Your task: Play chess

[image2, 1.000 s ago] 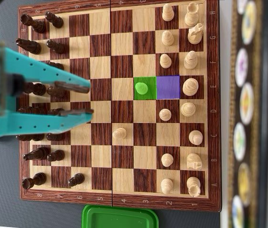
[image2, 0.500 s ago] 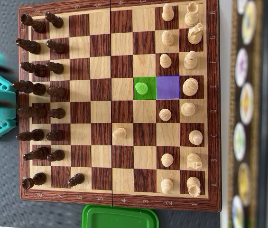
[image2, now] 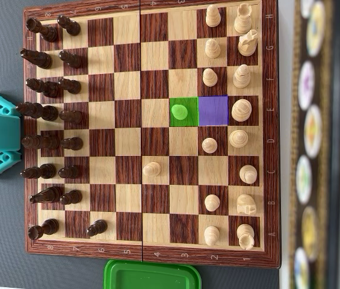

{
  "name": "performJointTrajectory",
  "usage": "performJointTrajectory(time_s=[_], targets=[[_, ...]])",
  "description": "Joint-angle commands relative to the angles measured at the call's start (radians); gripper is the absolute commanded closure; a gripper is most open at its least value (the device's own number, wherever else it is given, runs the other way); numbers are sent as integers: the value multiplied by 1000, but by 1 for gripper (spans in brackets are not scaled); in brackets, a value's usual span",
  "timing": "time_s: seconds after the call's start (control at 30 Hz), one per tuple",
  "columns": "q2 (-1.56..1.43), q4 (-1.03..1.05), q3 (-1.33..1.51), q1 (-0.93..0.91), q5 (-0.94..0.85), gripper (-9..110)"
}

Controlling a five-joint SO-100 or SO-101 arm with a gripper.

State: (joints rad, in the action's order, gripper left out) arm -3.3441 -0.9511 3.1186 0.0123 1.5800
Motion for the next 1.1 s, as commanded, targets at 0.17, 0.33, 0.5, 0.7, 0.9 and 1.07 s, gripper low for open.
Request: performJointTrajectory(time_s=[0.17,0.33,0.5,0.7,0.9,1.07], targets=[[-5,-359,41,2,-46,89],[-5,-551,41,-5,-84,89],[-5,-716,41,2,-89,89],[-5,-851,41,-6,-89,89],[-5,-854,41,2,-81,89],[-5,-853,41,5,-80,89]])
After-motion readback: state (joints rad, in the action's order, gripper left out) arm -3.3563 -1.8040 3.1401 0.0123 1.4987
